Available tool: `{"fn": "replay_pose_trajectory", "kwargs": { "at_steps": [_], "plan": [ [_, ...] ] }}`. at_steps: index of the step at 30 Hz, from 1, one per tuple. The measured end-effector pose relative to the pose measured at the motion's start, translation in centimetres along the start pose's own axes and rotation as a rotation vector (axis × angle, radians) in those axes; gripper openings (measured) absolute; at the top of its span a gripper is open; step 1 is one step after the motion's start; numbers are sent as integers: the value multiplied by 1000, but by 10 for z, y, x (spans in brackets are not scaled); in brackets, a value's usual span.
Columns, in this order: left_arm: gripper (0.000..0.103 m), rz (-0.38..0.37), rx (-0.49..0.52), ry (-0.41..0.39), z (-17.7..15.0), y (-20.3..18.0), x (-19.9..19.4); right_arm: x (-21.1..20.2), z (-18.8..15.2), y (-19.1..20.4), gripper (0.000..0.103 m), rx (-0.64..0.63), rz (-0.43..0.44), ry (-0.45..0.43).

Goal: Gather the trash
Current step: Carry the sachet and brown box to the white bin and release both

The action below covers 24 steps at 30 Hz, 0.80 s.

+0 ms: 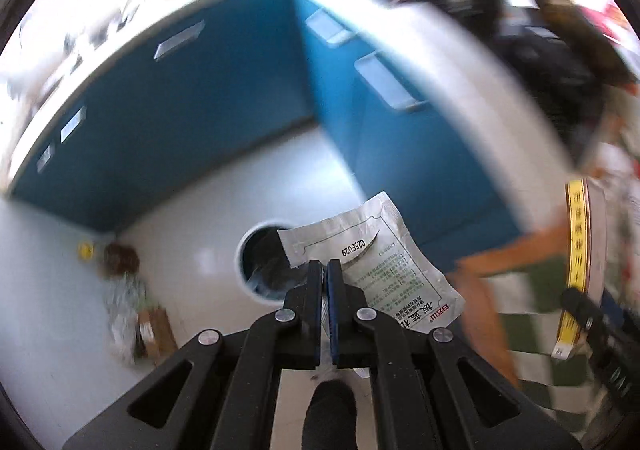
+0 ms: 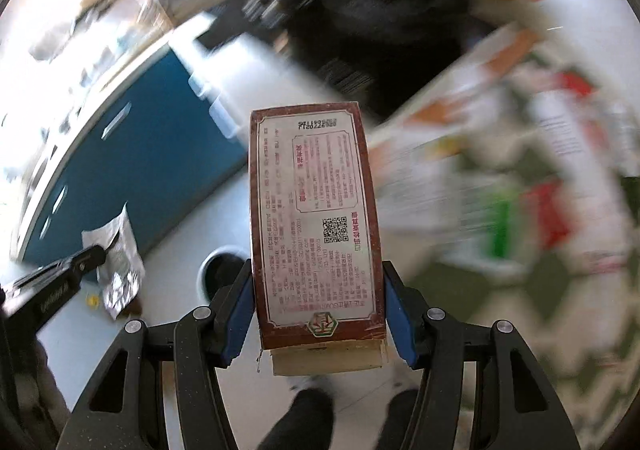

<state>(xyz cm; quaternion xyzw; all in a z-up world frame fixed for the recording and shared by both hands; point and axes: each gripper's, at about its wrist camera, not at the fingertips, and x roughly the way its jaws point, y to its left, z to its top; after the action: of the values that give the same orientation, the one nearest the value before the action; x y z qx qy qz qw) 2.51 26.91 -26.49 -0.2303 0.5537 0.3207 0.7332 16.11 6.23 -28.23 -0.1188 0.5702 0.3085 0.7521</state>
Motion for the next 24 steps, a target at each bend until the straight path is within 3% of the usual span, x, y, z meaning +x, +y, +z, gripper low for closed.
{"fn": "replay_pose_trajectory", "kwargs": {
  "at_steps": [4,8,15,19,24],
  "plan": [
    [0,-24,-103,116,-3,82,117,114,-19,66,61,-52,51,94],
    [0,-74,-207,232,-16,147,253,261,-47,117,61,-77,93,206],
    [0,-148,-342,430,-53,207,468,484,-99,163,60,-142,75,388],
    [1,-163,-361,502,-67,214,535,545,-115,168,60,-192,61,451],
    [5,-171,-329,540,-71,214,560,579,-128,185,62,-269,66,507]
  ]
}}
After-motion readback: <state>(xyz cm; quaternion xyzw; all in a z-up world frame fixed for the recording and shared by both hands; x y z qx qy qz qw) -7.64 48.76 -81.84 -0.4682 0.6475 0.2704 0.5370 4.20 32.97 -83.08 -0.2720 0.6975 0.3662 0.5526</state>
